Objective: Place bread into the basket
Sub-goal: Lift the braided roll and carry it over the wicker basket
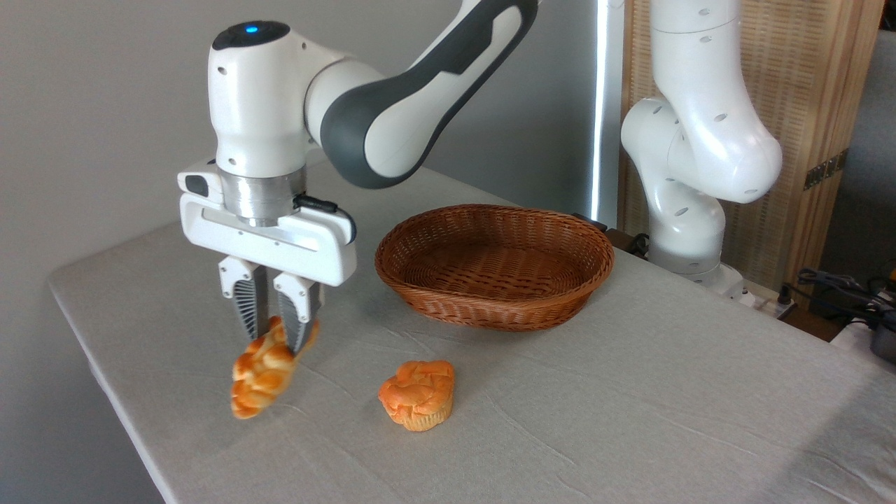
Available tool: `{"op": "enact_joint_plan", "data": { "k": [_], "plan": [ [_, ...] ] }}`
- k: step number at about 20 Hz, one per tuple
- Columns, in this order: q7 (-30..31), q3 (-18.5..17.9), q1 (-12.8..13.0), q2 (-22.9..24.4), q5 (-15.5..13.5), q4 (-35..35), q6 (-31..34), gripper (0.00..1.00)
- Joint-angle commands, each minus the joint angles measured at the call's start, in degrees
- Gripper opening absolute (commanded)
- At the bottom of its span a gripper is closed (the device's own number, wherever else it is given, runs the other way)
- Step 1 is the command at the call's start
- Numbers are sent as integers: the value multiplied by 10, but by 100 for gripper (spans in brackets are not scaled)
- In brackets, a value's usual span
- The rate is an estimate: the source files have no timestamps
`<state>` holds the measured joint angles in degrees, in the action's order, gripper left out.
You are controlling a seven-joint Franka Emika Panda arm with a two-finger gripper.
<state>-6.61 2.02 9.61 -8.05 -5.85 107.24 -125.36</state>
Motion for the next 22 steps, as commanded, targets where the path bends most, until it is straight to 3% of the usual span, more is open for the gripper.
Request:
{"op": "enact_joint_plan", "data": {
  "k": [1,4,7,8,11,13,17,22],
  "plan": [
    [-52,-9,-2,50,-16,4,92,39],
    [-77,-29,-3,71,-23,4,144,40],
    [-96,-52,-2,114,-49,20,165,41],
    [-106,-54,-2,127,-48,30,184,45],
    [-112,-54,1,194,-45,108,204,60],
    [-115,-54,5,241,-43,161,188,60],
    [-118,-55,30,327,-43,234,193,60],
    [-109,-48,82,340,-43,272,195,60]
  ]
}}
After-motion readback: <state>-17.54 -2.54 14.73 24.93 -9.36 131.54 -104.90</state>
